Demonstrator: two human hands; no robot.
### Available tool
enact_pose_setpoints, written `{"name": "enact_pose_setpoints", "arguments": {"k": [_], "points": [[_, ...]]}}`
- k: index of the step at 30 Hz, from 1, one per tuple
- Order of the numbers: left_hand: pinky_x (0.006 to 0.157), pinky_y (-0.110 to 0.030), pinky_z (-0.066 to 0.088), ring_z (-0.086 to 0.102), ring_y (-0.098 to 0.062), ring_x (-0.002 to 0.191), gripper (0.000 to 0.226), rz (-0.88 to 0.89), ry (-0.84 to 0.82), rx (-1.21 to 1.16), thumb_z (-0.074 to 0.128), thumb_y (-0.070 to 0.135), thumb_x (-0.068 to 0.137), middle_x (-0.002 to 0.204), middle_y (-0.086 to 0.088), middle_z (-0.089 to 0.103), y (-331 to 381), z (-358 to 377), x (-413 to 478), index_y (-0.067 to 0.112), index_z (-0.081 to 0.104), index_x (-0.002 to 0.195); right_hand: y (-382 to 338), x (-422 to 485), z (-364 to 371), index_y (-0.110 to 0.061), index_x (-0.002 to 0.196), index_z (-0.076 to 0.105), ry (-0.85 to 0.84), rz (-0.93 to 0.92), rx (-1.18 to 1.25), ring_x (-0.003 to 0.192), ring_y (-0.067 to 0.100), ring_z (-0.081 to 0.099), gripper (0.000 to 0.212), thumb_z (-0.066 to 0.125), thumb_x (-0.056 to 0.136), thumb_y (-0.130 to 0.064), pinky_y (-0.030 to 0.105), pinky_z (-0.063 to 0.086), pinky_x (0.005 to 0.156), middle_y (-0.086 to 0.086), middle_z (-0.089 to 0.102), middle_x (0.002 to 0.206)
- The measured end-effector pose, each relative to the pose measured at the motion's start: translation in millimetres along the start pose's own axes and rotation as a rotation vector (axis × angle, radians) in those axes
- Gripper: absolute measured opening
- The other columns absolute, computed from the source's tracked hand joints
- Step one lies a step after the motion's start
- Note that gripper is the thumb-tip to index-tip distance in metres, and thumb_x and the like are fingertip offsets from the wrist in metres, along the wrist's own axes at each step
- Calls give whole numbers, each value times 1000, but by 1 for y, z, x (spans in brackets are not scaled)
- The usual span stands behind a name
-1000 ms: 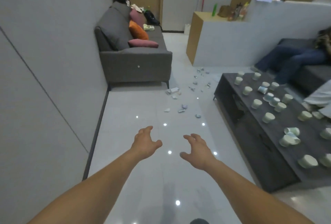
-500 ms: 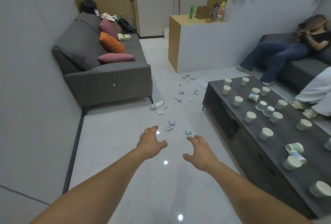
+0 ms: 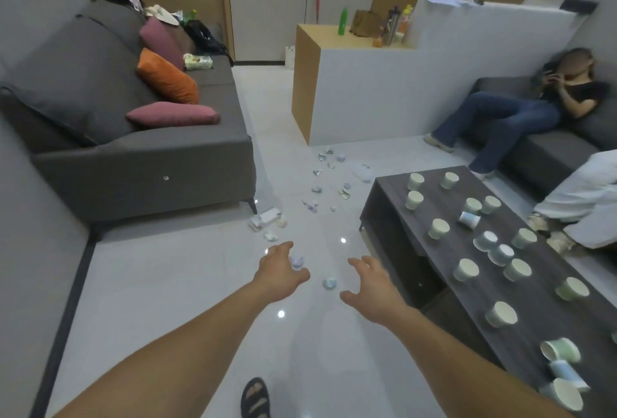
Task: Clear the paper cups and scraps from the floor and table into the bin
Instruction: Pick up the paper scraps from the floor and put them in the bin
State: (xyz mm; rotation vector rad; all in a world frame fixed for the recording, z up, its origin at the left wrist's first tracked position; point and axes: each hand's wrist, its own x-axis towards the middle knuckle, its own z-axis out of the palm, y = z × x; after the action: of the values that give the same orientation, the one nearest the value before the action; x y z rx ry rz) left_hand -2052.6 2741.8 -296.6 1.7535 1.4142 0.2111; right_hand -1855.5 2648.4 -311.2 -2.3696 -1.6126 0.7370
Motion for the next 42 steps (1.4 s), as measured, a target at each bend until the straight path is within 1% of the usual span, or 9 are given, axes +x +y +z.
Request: {"name": "enact_pose_setpoints", "arguments": {"k": [6, 10, 13, 18, 24, 27, 30, 36, 42], "points": [[107, -41, 37, 32, -24, 137, 79, 48, -70, 25, 64, 39, 82, 153, -3, 26, 33, -27, 114, 22, 24, 148, -7, 99, -31, -30, 150, 28, 5, 69, 10, 142, 22, 24, 77, 67, 85, -45, 36, 36, 109, -2, 15, 158], [107, -38, 35, 32, -24, 137, 78, 30, -98, 49, 63, 37, 82, 153, -3, 25, 52, -32, 176, 22, 25, 148, -3, 156, -45, -30, 150, 27, -36, 83, 20, 143, 23, 22, 76, 66, 86, -43, 36, 36, 110, -1, 15, 158], [108, -39, 35, 31, -25, 137, 78, 6, -115, 48, 63, 37, 82, 153, -3, 25, 64, -27, 225, 22, 25, 148, 9, 208, -51, -29, 150, 27, -68, 78, 20, 144, 23, 22, 76, 66, 86, -42, 37, 34, 111, -1, 15, 159], [109, -42, 35, 31, -26, 136, 79, -97, -120, 54, 64, 39, 81, 153, -4, 26, 76, -3, 308, 23, 25, 148, 48, 304, -46, -29, 151, 25, -182, 45, 20, 145, 23, 19, 77, 66, 87, -41, 36, 29, 112, -1, 14, 160], [105, -35, 37, 37, -23, 132, 78, -329, -143, 14, 66, 37, 81, 150, -4, 28, 70, 57, 410, 22, 27, 147, 123, 429, -12, -33, 149, 26, -344, 37, -12, 140, 21, 28, 76, 67, 85, -44, 33, 38, 107, -4, 18, 157], [102, -29, 35, 40, -20, 130, 76, -415, -154, -37, 66, 37, 82, 148, -4, 31, 49, 103, 454, 23, 28, 146, 162, 482, 27, -34, 148, 26, -417, 79, -17, 137, 22, 30, 77, 68, 84, -42, 34, 40, 105, -3, 20, 155], [105, -29, 31, 37, -19, 132, 76, -477, -186, -60, 65, 40, 83, 149, -2, 31, 6, 156, 497, 23, 27, 147, 200, 528, 88, -35, 148, 25, -475, 124, -18, 137, 21, 28, 75, 65, 85, -40, 35, 39, 105, -5, 19, 154], [109, -32, 28, 32, -20, 136, 75, -540, -287, -21, 63, 42, 85, 153, -1, 28, -121, 274, 581, 23, 25, 148, 276, 598, 249, -33, 150, 20, -591, 115, -87, 137, 23, 26, 84, 69, 82, -43, 36, 40, 101, -2, 16, 154], [103, -31, 32, 38, -20, 131, 74, -540, -311, -52, 63, 41, 83, 149, -2, 33, -239, 387, 630, 24, 29, 146, 347, 643, 410, -33, 151, 15, -644, 88, -213, 139, 26, 21, 92, 73, 80, -43, 43, 40, 104, 1, 12, 156]]}}
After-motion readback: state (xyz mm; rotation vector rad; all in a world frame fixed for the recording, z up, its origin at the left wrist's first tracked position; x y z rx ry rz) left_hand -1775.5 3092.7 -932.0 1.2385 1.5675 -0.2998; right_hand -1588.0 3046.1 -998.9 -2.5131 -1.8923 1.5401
